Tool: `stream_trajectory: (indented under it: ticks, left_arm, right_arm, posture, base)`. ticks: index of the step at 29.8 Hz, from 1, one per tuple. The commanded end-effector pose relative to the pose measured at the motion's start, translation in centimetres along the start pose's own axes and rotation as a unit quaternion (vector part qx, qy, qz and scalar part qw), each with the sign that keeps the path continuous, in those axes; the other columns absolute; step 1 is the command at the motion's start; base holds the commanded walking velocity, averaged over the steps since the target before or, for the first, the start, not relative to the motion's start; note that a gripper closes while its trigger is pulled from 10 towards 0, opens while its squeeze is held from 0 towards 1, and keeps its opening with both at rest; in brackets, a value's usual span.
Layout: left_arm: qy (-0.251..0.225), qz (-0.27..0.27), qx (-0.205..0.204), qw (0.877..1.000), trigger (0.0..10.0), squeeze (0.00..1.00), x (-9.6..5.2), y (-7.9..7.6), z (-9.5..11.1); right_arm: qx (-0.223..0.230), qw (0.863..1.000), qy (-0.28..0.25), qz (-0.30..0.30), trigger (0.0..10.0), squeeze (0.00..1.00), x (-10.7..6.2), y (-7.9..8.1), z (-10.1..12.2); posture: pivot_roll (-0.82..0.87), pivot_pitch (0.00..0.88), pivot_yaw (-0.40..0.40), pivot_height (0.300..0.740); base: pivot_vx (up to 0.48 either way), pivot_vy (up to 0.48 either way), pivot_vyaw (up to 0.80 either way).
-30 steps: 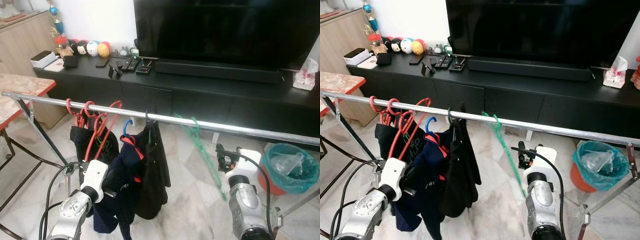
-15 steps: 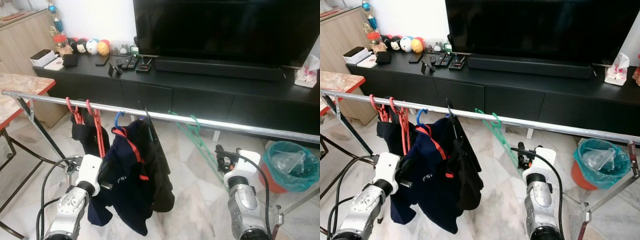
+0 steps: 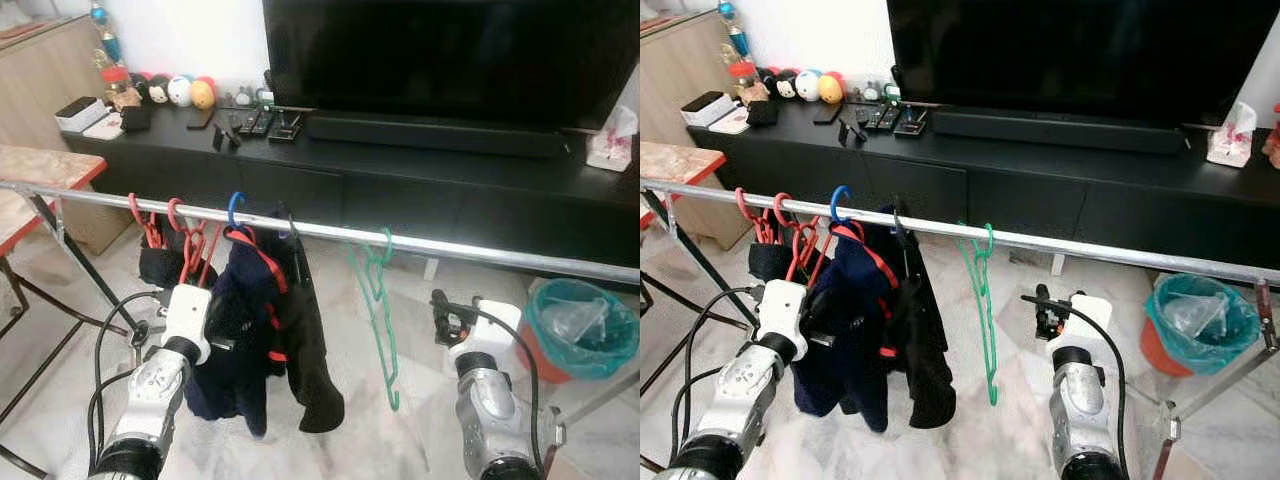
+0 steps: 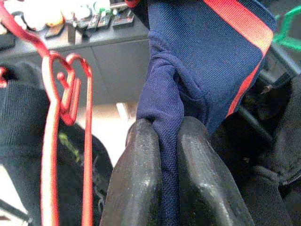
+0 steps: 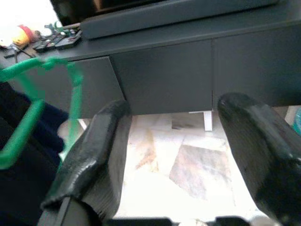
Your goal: Hang hanger
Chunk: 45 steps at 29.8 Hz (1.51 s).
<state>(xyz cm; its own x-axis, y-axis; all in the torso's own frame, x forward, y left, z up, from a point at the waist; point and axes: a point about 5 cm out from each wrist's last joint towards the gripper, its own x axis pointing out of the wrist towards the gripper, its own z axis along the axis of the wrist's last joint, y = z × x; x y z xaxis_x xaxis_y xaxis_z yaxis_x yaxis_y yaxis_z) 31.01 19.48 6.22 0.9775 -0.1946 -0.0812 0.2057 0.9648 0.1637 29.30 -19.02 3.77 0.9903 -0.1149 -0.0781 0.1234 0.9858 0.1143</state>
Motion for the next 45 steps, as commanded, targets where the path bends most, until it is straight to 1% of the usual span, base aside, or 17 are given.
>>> stream_trajectory:
  ticks: [1, 4, 13, 14, 15, 16, 20, 34, 40, 41, 42, 43, 44, 45]
  left_arm:
    - [-0.014, 0.008, 0.01, 1.0, 10.0, 0.0, 0.7, 0.4, 1.0]
    - [0.021, 0.005, 0.016, 1.0, 10.0, 0.0, 0.4, 0.3, -0.4]
    - [0.034, 0.014, 0.013, 0.999, 10.0, 0.0, -0.5, 0.7, -1.5]
    - [0.034, 0.015, 0.012, 0.999, 10.0, 0.48, -0.6, 0.8, -1.6]
    - [0.034, 0.016, 0.012, 0.999, 10.0, 0.48, -0.7, 0.8, -1.6]
    - [0.034, 0.019, 0.011, 0.999, 10.0, 1.0, -0.9, 0.9, -1.8]
    - [0.029, 0.025, 0.009, 0.999, 10.0, 1.0, -1.2, 1.1, -1.9]
    - [0.009, 0.028, -0.001, 1.0, 10.0, 1.0, -1.7, 1.3, -1.6]
    - [-0.019, 0.03, -0.002, 0.999, 10.0, 1.0, -2.1, 1.4, -0.8]
    - [-0.03, 0.04, 0.0, 0.999, 10.0, 1.0, -2.1, 1.5, -0.5]
    - [-0.037, 0.053, 0.002, 0.998, 10.0, 0.48, -2.1, 1.6, -0.3]
    - [-0.042, 0.061, 0.003, 0.997, 10.0, 0.48, -2.1, 1.6, -0.1]
    - [-0.047, 0.073, 0.007, 0.996, 10.0, 0.0, -2.1, 1.7, 0.0]
    - [-0.051, 0.087, 0.007, 0.995, 10.0, 0.0, -2.0, 1.6, 0.1]
  right_arm:
    - [-0.001, 1.0, -0.002, 0.003, 10.0, 0.0, 0.0, 0.2, 0.0]
    - [-0.001, 1.0, 0.0, 0.001, 10.0, 0.0, -0.1, 0.0, -0.1]
    - [-0.002, 1.0, 0.002, 0.002, 10.0, 0.0, -0.1, 0.1, -0.1]
    - [-0.002, 1.0, 0.002, 0.002, 10.0, 0.0, -0.1, 0.1, -0.1]
    - [-0.002, 1.0, 0.002, 0.002, 10.0, 0.0, -0.1, 0.2, -0.1]
    - [-0.002, 1.0, 0.002, 0.003, 10.0, 0.0, -0.1, 0.2, -0.1]
    - [-0.002, 1.0, 0.003, 0.004, 10.0, 0.0, 0.0, 0.2, -0.1]
    - [-0.002, 1.0, 0.001, 0.005, 10.0, 0.0, 0.0, 0.2, -0.1]
    - [-0.001, 1.0, 0.001, 0.003, 10.0, 0.0, -0.2, 0.2, -0.2]
    - [-0.005, 1.0, -0.002, 0.001, 10.0, 0.0, -0.3, 0.1, -0.1]
    - [-0.009, 1.0, -0.007, -0.003, 10.0, 0.0, -0.3, 0.0, 0.0]
    - [-0.011, 1.0, -0.01, -0.005, 10.0, 0.0, -0.4, -0.1, 0.0]
    - [-0.011, 1.0, -0.014, -0.008, 10.0, 0.0, -0.4, -0.2, 0.1]
    - [-0.016, 1.0, -0.023, -0.015, 10.0, 0.0, -0.5, -0.4, 0.3]
  posture:
    - [0.02, 0.013, 0.071, 0.74]
    - [0.02, 0.014, 0.073, 0.74]
    - [0.02, 0.017, 0.07, 0.74]
    - [0.02, 0.017, 0.07, 0.74]
    - [0.02, 0.017, 0.07, 0.74]
    - [0.02, 0.017, 0.07, 0.74]
    - [0.02, 0.017, 0.067, 0.74]
    - [0.03, 0.018, 0.068, 0.74]
    - [0.03, 0.017, 0.069, 0.74]
    - [0.03, 0.018, 0.065, 0.74]
    - [0.03, 0.018, 0.065, 0.74]
    - [0.03, 0.018, 0.065, 0.74]
    - [0.03, 0.018, 0.065, 0.74]
    - [0.03, 0.017, 0.059, 0.74]
  base:
    - [0.0, 0.0, 0.0]
    - [0.0, 0.0, 0.0]
    - [0.0, 0.0, 0.0]
    - [0.0, 0.0, 0.0]
    - [0.0, 0.0, 0.0]
    - [0.0, 0.0, 0.0]
    - [0.0, 0.0, 0.0]
    - [0.0, 0.0, 0.0]
    - [0.0, 0.0, 0.0]
    - [0.0, 0.0, 0.0]
    - [0.0, 0.0, 0.0]
    - [0.0, 0.0, 0.0]
    - [0.0, 0.0, 0.0]
    - [0.0, 0.0, 0.0]
